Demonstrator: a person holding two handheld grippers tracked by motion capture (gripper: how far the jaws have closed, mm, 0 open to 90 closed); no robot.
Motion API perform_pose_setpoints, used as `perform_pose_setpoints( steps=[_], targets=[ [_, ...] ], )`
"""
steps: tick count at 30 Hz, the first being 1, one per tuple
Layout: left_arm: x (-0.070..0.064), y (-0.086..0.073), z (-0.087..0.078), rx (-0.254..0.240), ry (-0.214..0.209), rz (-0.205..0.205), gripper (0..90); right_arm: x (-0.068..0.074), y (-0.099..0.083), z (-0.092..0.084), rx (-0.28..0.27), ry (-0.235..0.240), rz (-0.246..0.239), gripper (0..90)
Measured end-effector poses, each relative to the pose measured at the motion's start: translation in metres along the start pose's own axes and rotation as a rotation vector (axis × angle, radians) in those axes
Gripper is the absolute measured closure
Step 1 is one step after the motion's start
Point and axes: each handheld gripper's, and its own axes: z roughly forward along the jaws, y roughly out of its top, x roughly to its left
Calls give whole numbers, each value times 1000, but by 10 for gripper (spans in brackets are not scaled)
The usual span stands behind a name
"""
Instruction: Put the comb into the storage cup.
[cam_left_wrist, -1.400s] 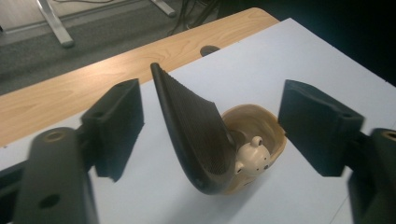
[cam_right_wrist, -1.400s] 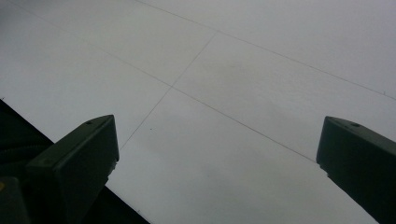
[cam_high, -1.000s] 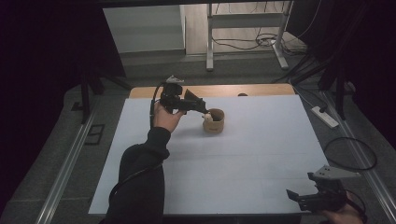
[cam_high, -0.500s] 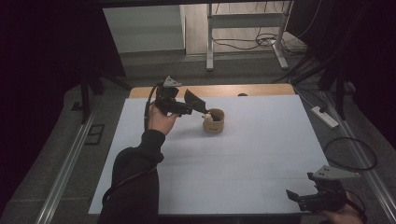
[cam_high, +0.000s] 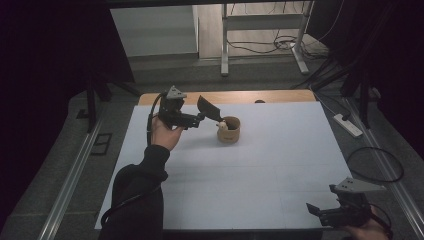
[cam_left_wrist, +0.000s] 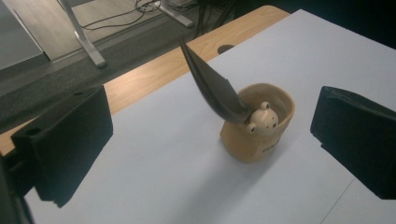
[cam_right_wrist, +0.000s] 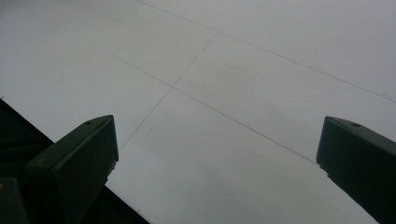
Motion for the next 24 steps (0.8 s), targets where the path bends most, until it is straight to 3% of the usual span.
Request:
perform_pose_setpoints(
  steps=[11, 24],
  targets=[
    [7, -17, -16, -10, -1, -27, 0, 0, 0, 0, 2, -3, -2, 0],
    [6, -35, -36, -39, -20, -54, 0, 1, 1, 1, 7, -6, -5, 0]
  ],
)
